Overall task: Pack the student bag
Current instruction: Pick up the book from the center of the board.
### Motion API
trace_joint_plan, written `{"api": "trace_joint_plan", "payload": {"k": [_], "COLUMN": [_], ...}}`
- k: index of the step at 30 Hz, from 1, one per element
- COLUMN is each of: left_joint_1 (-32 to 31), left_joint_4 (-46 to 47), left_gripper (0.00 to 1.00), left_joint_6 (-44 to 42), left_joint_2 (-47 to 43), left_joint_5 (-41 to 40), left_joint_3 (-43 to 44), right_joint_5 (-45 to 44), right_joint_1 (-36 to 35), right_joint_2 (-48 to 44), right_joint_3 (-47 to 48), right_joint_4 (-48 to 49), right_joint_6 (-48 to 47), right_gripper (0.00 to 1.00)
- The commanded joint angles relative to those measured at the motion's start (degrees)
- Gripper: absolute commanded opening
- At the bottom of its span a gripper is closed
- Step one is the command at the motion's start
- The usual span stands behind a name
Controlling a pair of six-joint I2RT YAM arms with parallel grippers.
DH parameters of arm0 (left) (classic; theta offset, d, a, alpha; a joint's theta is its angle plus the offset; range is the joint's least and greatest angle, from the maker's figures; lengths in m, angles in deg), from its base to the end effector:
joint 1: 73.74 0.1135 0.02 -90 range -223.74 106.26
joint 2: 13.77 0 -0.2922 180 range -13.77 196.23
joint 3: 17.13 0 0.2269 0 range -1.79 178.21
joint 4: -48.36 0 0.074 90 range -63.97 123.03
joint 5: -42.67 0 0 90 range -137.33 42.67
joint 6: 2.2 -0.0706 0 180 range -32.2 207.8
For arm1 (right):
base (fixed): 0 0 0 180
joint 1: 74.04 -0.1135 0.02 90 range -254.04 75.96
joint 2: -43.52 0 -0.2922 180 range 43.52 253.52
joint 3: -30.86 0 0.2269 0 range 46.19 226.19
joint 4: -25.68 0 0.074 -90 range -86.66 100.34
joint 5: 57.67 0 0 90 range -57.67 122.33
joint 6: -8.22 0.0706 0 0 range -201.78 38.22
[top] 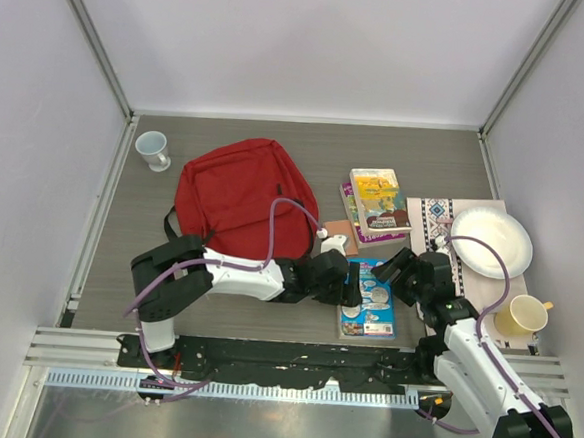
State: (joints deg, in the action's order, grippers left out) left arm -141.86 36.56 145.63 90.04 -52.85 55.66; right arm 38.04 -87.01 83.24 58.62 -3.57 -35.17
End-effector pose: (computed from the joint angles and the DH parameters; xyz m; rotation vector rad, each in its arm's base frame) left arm 0.1516 -0.3594 0.1823 0.1739 2.5250 -0.9289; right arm 0.1210 0.0351 0.1582 0.6352 2.2867 0.6373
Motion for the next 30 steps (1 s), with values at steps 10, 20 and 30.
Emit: {"api": "trace_joint_plan", "payload": {"k": [10,20,30], "left_joint_1": [0.71,0.62,0.71], "left_joint_4": [7.46,7.55,6.93], "left_gripper": [0.49,0.49,0.34], "left_joint_6": [-3.24,-3.94,-2.63], "left_joint_2": [-4.14,-7.13,-3.97], "left_joint_5": [-0.11,-0.02,0.86], "left_joint_3": [4.07,3.37,4.78], "right_joint_5": [8.35,7.64,8.26], "right_joint_1": [-0.65,-0.65,-0.65], "right_joint_2": [0.7,2.73,2.73], "right_joint_3": [0.06,-1.09,-1.61], "right_joint_4": [3.45,5.82,6.27], "right_joint_6": [1.47,1.64,1.91], "right_gripper": [0.68,0.68,0.68]}}
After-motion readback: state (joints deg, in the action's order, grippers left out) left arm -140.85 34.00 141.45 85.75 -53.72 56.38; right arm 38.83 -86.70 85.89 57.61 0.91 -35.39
